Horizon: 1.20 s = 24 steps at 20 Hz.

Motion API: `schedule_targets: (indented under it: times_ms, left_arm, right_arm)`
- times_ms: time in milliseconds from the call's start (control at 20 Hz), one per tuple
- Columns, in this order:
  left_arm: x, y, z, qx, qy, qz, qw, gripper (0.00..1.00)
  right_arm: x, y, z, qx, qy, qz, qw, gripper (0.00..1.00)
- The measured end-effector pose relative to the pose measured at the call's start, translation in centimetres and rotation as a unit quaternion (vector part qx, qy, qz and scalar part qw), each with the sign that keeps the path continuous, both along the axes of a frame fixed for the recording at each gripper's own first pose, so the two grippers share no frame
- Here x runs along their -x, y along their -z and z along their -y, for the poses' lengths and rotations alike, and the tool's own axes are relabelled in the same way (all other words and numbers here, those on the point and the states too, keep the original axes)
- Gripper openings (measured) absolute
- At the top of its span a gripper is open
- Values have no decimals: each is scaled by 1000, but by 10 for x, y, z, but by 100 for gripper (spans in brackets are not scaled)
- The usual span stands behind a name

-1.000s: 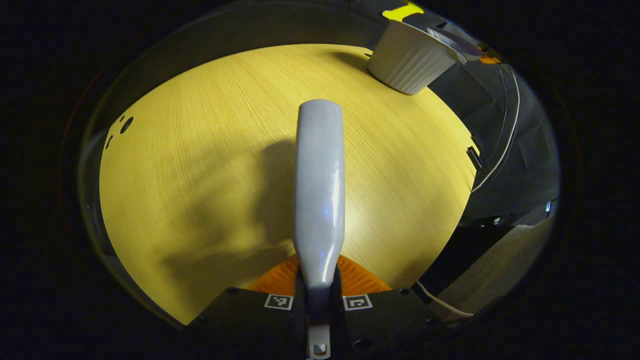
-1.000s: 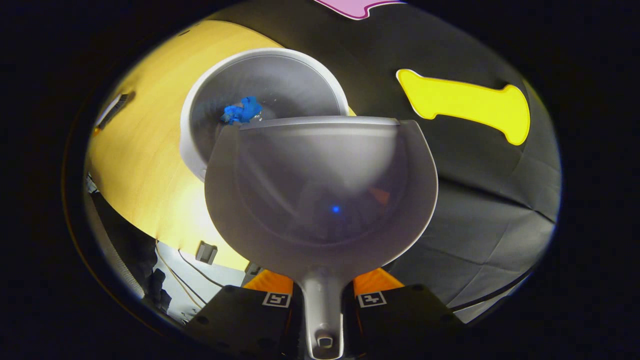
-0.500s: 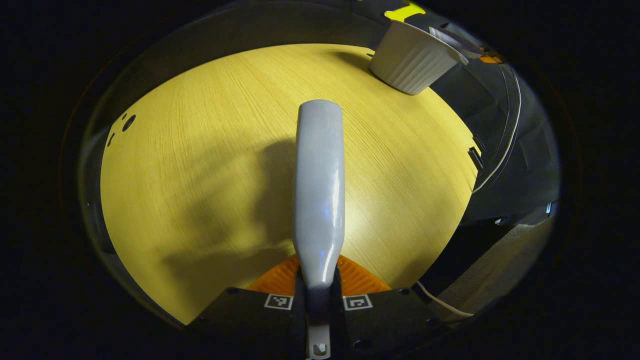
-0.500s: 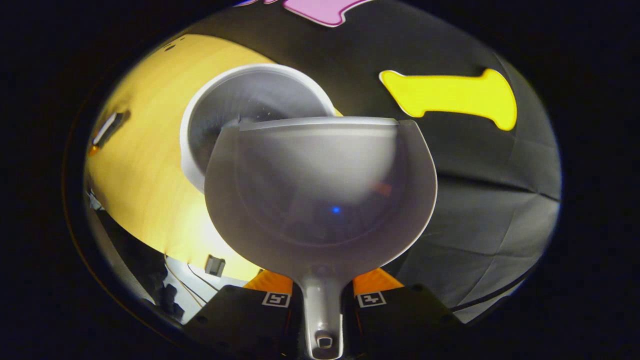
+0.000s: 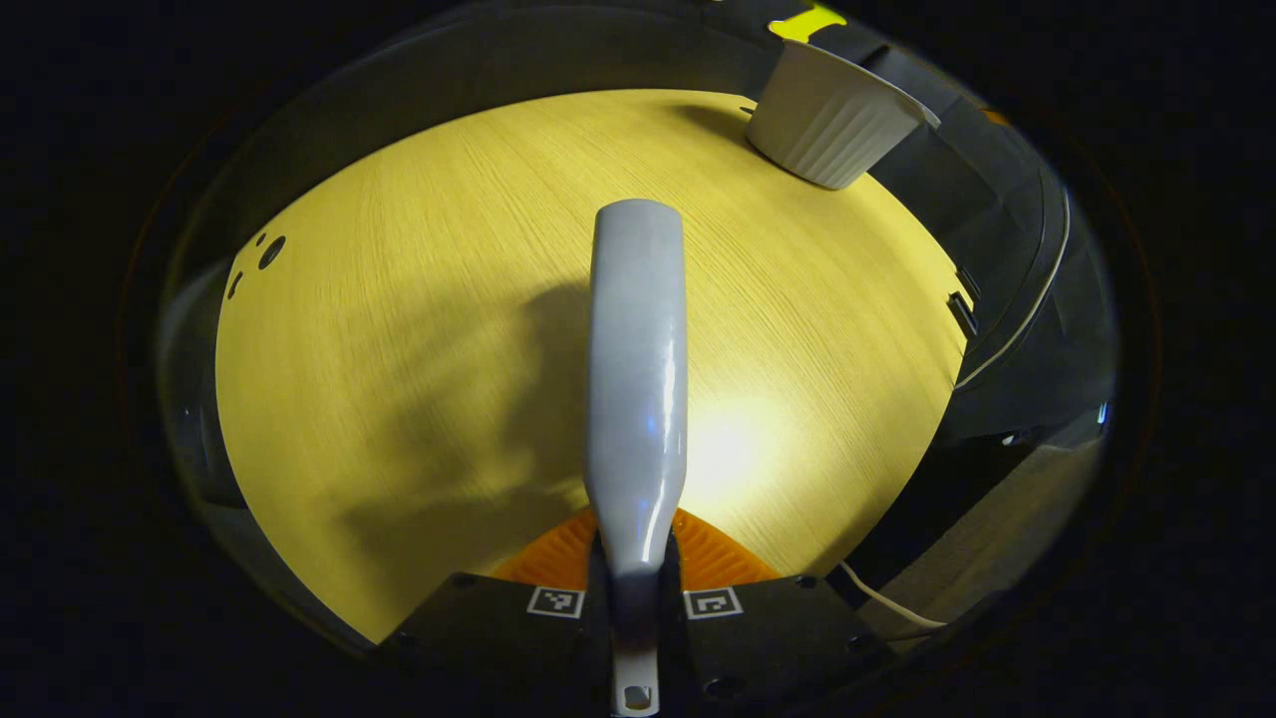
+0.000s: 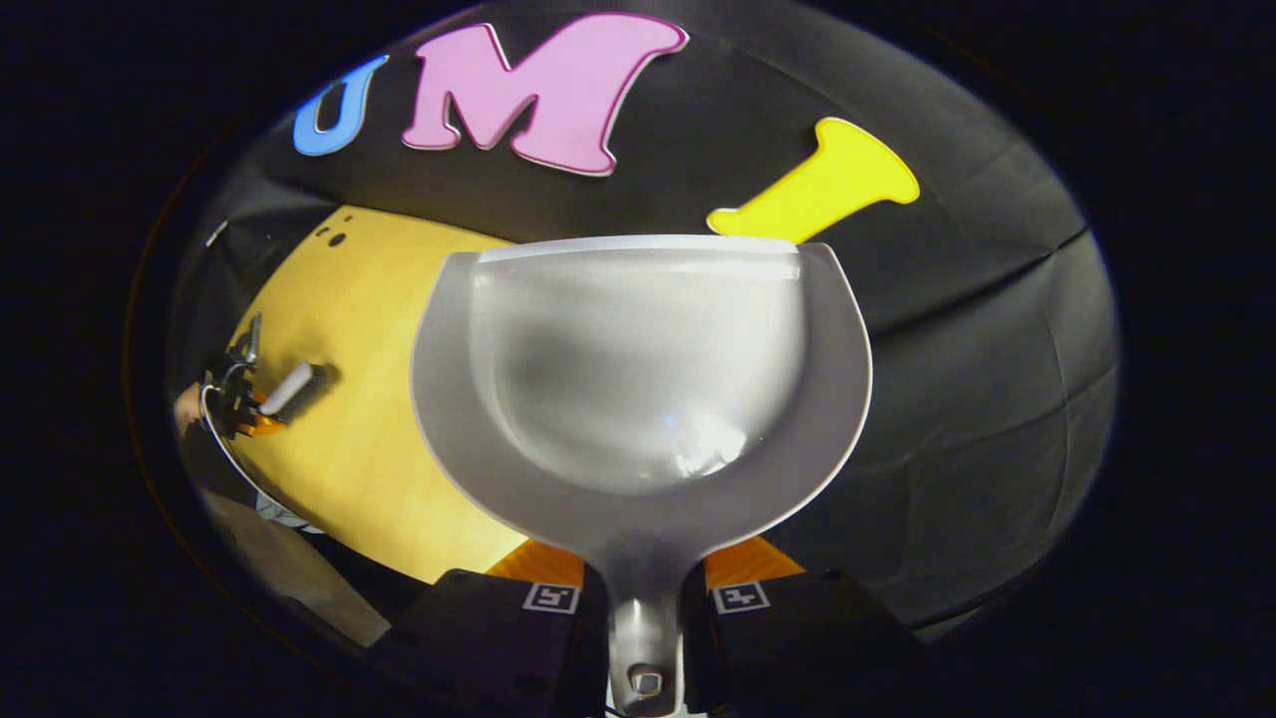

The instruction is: Pick up the small broom and dustpan from the desktop, sweep the trash into the dustpan with the broom, and then empty the trash into the garbage bin.

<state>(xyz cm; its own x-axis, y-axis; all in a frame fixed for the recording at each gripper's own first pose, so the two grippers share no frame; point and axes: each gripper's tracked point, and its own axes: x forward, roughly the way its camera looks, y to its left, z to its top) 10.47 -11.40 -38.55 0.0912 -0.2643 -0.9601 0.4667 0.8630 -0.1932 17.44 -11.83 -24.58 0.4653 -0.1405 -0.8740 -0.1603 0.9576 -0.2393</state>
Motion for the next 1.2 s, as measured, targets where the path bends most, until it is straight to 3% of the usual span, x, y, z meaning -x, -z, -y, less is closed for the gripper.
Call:
schedule_targets:
  times_ms: [100, 300, 750, 950, 1200]
  left_arm:
    - [1, -1, 1, -6, -7, 1, 1000, 25]
    - [5, -1, 8, -14, -28, 4, 1000, 22]
    - [13, 3, 34, -25, -99, 2, 995, 22]
    - [13, 5, 43, -41, -117, 3, 992, 22]
    - [13, 13, 52, -62, -124, -4, 990, 22]
  right_arm:
    - [10, 5, -26, -18, -22, 2, 1000, 34]
    - [47, 31, -89, -62, -65, -17, 996, 33]
    - [96, 195, -221, -135, -154, -107, 973, 34]
    - [98, 249, -239, -134, -167, -130, 968, 34]
    - [85, 284, -247, -130, -159, -139, 969, 34]
